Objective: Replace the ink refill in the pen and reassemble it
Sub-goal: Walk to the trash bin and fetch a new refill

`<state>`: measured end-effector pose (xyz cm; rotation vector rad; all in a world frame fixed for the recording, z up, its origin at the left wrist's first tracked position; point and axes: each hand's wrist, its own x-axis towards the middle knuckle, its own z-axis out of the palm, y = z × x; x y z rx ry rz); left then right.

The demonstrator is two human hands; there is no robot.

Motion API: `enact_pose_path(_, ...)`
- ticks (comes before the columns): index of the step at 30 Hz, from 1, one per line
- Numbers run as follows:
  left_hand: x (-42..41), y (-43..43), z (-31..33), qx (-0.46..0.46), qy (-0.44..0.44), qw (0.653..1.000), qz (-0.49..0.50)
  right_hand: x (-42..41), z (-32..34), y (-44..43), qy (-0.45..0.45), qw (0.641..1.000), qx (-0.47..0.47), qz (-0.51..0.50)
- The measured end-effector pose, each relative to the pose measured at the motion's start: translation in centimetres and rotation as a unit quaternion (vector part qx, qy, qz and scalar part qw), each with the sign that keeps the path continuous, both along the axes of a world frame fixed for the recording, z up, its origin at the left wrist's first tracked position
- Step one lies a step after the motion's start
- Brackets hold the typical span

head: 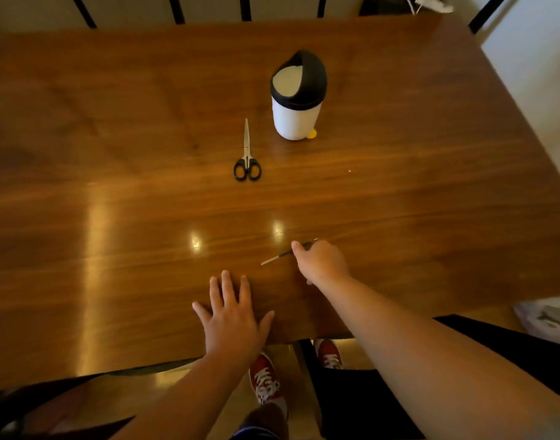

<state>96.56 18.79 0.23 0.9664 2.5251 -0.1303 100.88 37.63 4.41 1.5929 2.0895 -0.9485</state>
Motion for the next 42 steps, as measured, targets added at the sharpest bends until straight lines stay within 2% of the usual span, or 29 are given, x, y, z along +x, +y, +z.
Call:
enact_pose_path(2,0.1,0.0,-0.2,-0.005,0.003,1.0,0.003,-0.8,-0.9,0.5,-0.015,1.0,-0.001,-0.023)
enact_pose_path(7,0.1,0.3,0.1,0.004,0.007,1.0,0.013,-1.7,-1.7,0.6,-0.004,0.998,0.064,-0.002)
enact_pose_path(14,0.9,1.7,0.2,-0.008,0.001,0.998,0.054,-1.5,-1.4,2.0,-0.015,0.988,0.084,0.132)
enact_pose_path(20,1.3,2.0,0.0,-0.013,0.002,0.998,0.066,1.3,-1.0,3.6,0.03,0.987,0.063,0.147)
enact_pose_path(26,1.1,1.4,0.4,0.021,0.001,0.998,0.066,7.0,-0.6,3.8,0.15,0.987,-0.042,0.049)
enact_pose_path(31,2.2,0.1,0.6,0.068,-0.029,0.994,0.084,11.7,-0.7,3.8,0.127,0.982,-0.137,0.024)
enact_pose_path(34,4.4,-1.3,0.9,0.101,-0.054,0.987,0.115,13.9,0.5,3.6,0.107,0.973,-0.199,0.048)
enact_pose_path(38,8.8,-3.9,1.8,0.177,-0.079,0.963,0.186,16.1,3.1,2.4,0.127,0.958,-0.235,0.108)
enact_pose_path(42,14.4,-8.4,2.3,0.181,-0.205,0.906,0.322,16.9,5.0,0.1,0.127,0.94,-0.245,0.203)
